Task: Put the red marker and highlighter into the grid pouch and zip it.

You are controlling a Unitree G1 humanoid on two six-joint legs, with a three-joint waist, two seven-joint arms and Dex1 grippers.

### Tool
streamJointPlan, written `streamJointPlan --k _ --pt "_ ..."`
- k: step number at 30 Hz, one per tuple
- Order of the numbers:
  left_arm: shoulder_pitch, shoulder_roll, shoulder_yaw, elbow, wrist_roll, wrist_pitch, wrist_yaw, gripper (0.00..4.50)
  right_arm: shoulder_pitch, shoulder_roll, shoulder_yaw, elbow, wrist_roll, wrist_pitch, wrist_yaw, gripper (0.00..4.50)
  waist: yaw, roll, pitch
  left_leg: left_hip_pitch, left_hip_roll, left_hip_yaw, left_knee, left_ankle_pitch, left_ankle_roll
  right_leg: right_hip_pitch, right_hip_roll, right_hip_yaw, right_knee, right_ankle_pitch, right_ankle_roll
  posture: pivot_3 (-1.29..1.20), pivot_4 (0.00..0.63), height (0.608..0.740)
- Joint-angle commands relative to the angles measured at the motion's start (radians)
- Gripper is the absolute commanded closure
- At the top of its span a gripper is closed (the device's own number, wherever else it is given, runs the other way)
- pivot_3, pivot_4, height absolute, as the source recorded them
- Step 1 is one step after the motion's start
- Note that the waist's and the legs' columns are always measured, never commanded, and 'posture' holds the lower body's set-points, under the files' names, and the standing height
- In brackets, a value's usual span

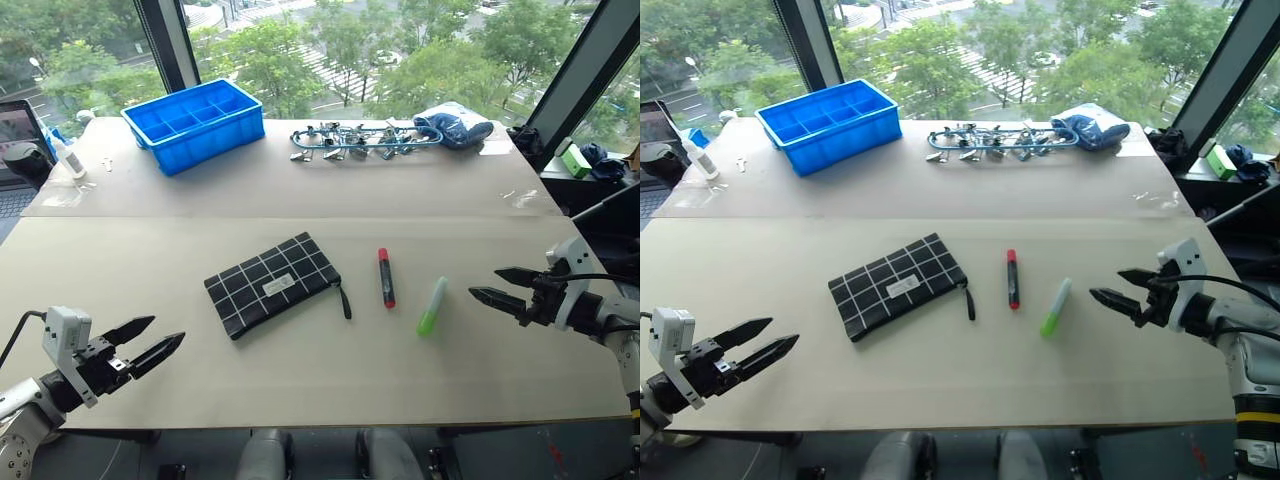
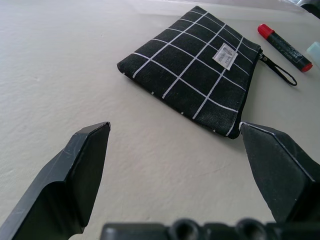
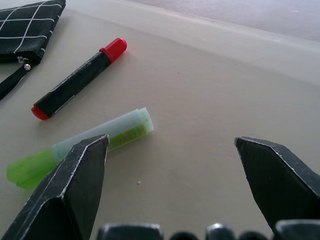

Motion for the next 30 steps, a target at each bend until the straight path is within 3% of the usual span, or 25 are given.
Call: streamJointPlan --k 1,4,5,6,9,17,24,30 --pt "-0.021 0.036 -0.016 -0.003 0.002 -0.001 -0.019 0.00 -0.007 -0.003 -0.019 -0.043 0.009 -0.006 -0.013 0.04 0.000 0.000 0.000 0.000 0.000 0.000 0.000 0.000 0.000 0.000 0.000 0.000 0.000 0.000 0.000 0.00 0.150 0.740" --pt "-0.093 0.063 -0.054 0.069 0.067 -0.108 -0.071 0.00 -0.004 0.001 -0.024 -0.050 0.012 0.010 -0.030 0.04 0.005 0.000 0.000 0.000 -0.001 0.000 0.000 0.000 0.000 0.000 0.000 0.000 0.000 0.000 0.000 0.00 0.150 0.740" --pt "-0.116 0.069 -0.063 0.103 0.091 -0.145 -0.081 0.00 -0.012 0.002 -0.025 -0.044 0.010 0.014 -0.041 0.55 0.007 0.000 0.000 0.000 -0.001 0.000 0.000 0.000 0.000 0.000 0.000 0.000 0.001 0.000 0.000 0.00 0.150 0.740" --pt "-0.125 0.082 -0.083 0.141 0.164 -0.257 -0.102 0.00 -0.022 0.001 -0.026 -0.045 0.020 0.024 -0.037 0.68 0.007 0.000 0.000 0.000 -0.003 0.001 0.000 0.000 0.000 0.000 0.000 0.000 0.001 0.000 0.000 0.00 0.150 0.740" --pt "-0.124 0.110 -0.119 0.203 0.311 -0.514 -0.158 0.00 -0.051 0.003 -0.024 -0.070 0.049 0.049 -0.024 1.76 0.000 0.000 0.000 0.000 -0.004 0.001 -0.001 0.000 0.000 -0.001 0.000 0.000 0.000 0.000 0.000 0.00 0.150 0.740" --pt "-0.169 0.185 -0.199 0.295 0.467 -0.831 -0.208 0.00 -0.209 0.073 0.065 -0.219 0.123 0.141 -0.033 4.41 -0.009 0.000 0.000 0.000 0.002 0.001 -0.001 0.000 0.000 -0.001 0.000 0.000 0.000 0.000 -0.001 0.00 0.150 0.740" --pt "-0.241 0.198 -0.315 0.279 0.509 -0.889 -0.221 0.00 -0.317 0.304 0.298 -0.330 0.107 0.190 -0.111 4.41 -0.010 0.000 0.000 -0.001 0.002 0.001 -0.001 0.000 0.000 -0.002 0.000 -0.002 0.000 0.001 -0.001 0.00 0.150 0.740" --pt "-0.277 0.226 -0.402 0.307 0.566 -0.952 -0.245 0.00 -0.406 0.445 0.517 -0.188 -0.118 0.090 -0.223 4.41 -0.014 0.000 0.000 -0.003 0.002 0.004 0.000 0.000 -0.001 -0.003 0.000 -0.003 0.001 0.001 -0.001 0.00 0.150 0.740"
